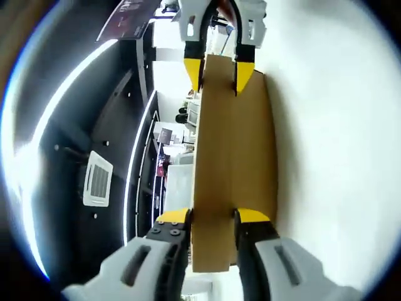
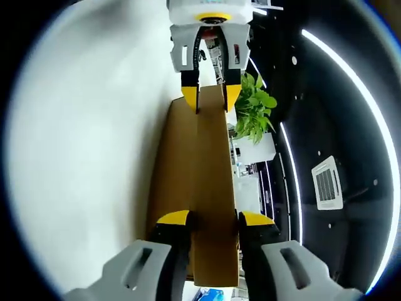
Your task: Operate the shoe box by opening the lid, removing the specified soft item, and placing it in the target area until the item is outside and the box remains undamaged.
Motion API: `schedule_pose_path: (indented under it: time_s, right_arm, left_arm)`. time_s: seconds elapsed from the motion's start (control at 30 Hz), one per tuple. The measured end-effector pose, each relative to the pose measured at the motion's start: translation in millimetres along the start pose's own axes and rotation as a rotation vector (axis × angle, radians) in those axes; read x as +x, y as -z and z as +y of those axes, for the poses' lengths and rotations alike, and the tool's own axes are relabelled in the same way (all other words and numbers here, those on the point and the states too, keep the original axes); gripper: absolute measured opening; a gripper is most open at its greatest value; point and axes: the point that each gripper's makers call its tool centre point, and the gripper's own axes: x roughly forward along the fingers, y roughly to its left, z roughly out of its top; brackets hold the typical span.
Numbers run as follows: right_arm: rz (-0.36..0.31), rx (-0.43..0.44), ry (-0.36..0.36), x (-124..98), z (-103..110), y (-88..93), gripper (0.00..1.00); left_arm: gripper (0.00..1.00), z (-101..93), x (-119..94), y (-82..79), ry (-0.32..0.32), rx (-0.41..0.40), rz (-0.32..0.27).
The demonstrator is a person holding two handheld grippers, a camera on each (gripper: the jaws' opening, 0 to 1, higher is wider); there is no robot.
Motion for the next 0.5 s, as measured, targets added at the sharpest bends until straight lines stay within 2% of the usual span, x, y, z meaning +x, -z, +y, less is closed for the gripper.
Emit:
schedule_pose_path:
  time_s: [0.5]
  right_arm:
    - [-0.009,-0.016,0.051,0.7,5.0,-0.6,0.30]
  left_arm:
    - [0.28,-7.9,1.2,0.7,-0.026,-0.005,-0.004]
